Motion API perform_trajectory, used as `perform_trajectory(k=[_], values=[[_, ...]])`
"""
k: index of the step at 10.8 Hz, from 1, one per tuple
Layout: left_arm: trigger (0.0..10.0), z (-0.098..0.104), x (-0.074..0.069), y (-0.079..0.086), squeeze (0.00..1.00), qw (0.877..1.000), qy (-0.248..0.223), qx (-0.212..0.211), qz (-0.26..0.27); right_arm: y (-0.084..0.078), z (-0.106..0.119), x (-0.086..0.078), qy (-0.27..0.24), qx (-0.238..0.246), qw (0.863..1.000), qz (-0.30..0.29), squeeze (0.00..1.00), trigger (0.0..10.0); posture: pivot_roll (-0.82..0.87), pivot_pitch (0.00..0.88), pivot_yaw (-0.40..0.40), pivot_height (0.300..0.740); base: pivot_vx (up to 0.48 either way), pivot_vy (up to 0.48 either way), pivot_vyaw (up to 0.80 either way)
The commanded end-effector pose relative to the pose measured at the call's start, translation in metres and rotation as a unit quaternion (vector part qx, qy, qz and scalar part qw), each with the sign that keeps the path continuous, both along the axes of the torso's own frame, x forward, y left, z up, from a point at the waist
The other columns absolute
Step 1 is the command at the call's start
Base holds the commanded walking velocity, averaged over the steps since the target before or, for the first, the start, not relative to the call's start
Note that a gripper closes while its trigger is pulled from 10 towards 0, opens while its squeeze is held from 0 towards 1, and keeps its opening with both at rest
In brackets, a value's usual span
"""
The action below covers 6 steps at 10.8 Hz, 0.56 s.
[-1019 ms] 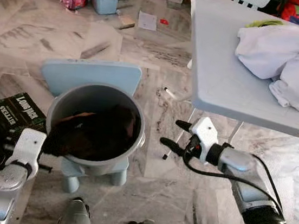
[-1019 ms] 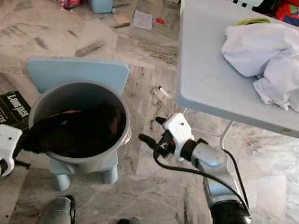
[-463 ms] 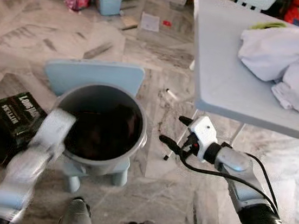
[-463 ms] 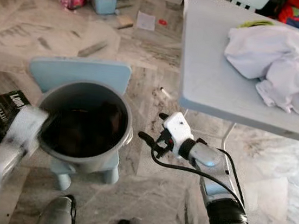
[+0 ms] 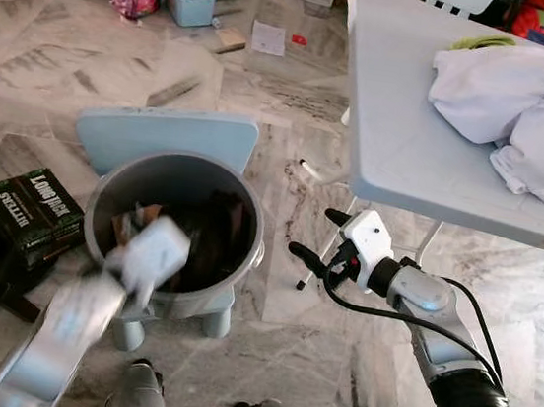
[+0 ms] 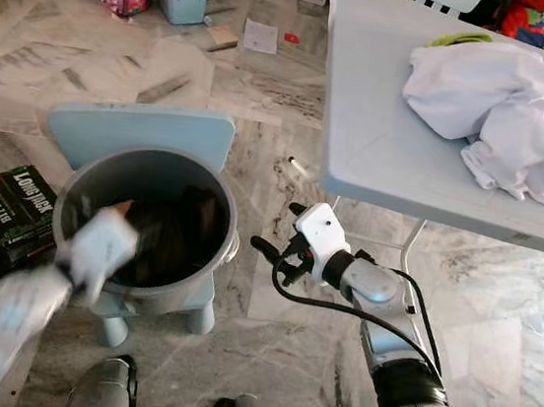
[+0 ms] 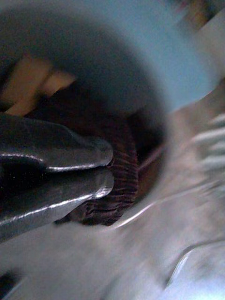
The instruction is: Hang hanger
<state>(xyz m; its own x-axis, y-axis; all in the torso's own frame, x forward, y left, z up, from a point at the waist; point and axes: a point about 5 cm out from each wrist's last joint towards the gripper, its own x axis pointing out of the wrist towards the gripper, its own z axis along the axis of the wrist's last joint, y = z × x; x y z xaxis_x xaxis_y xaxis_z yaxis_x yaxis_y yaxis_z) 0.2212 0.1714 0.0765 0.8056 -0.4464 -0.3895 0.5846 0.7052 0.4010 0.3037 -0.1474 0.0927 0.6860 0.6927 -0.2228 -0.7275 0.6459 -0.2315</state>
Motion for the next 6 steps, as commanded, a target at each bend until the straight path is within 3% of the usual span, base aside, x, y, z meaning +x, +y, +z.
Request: perform_trajectory(k=[1, 3, 6], values=[[0.0, -0.002, -0.008, -0.005, 0.00, 0.999, 0.033, -0.002, -0.021, -0.006, 0.002, 0.003, -0.006, -0.004, 1.000, -0.009, 1.00, 10.0, 0.03, 0.119, -0.144, 0.740, 0.000, 0.000, 0.00], [0.0, -0.011, -0.031, -0.004, 0.00, 0.993, 0.107, -0.005, -0.040, -0.006, 0.002, 0.004, -0.008, -0.009, 1.000, -0.007, 1.00, 10.0, 0.04, 0.120, -0.147, 0.740, 0.000, 0.000, 0.00], [0.0, -0.019, -0.046, -0.007, 0.00, 0.978, 0.193, -0.003, -0.080, -0.001, 0.002, 0.006, -0.013, -0.013, 1.000, 0.000, 1.00, 10.0, 0.03, 0.122, -0.151, 0.740, 0.000, 0.000, 0.00]])
